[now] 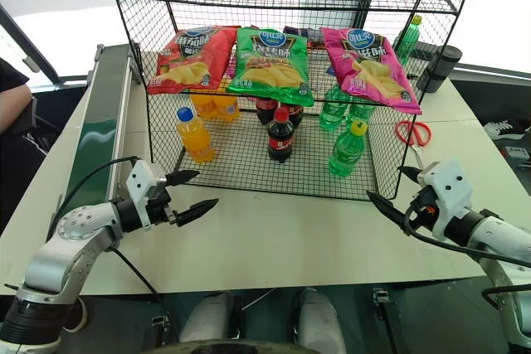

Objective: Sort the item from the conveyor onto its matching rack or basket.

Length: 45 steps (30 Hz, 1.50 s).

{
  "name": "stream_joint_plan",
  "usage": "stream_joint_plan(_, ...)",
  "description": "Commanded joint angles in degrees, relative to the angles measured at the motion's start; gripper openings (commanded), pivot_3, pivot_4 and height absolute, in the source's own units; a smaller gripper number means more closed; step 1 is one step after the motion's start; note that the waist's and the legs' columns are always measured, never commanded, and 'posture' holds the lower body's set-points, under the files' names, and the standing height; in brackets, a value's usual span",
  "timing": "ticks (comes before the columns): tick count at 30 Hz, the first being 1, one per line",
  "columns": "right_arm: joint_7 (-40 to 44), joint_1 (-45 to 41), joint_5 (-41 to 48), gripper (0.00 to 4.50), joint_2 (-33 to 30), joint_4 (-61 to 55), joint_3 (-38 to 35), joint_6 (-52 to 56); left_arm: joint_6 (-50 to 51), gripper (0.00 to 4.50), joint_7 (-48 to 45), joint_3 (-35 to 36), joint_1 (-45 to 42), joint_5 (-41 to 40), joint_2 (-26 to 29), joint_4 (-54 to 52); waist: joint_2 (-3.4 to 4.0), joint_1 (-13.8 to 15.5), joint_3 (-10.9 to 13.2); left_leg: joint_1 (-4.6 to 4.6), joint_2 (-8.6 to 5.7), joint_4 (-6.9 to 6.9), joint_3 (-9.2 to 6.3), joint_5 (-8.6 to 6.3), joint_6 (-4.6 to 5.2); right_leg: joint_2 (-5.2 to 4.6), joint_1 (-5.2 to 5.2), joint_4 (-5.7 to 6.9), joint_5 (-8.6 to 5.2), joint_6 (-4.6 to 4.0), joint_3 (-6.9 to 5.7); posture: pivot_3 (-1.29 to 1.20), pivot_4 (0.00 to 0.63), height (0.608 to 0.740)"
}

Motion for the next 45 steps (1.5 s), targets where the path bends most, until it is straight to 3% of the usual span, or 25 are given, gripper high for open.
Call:
stream_joint_plan(1, 0.4, -0.1, 0.0, 4.45, 0.4, 0.4, -1.0, -1.8, -1.4, 4.50, 0.2, 1.9, 0.4, -0.2, 0.4, -1.4, 0.00, 0.0, 0.0, 0.00, 0.00, 0.00, 0.00, 0.00, 0.00, 0.00, 0.00, 0.00, 0.00, 0.00, 0.00, 0.00, 0.150, 0.736)
stream_joint_plan(45, -1.0, -2.7, -1.7, 4.45, 2.4, 2.2, 4.9, -4.0, -4.4, 4.50, 3.8, 3.3, 2.1, 0.7, -0.7, -1.5, -0.01, 0.0, 0.0, 0.01, -0.01, 0.01, 0.01, 0.00, 0.00, 0.00, 0.01, 0.02, 0.00, 0.00, 0.00, 0.00, 0.150, 0.736)
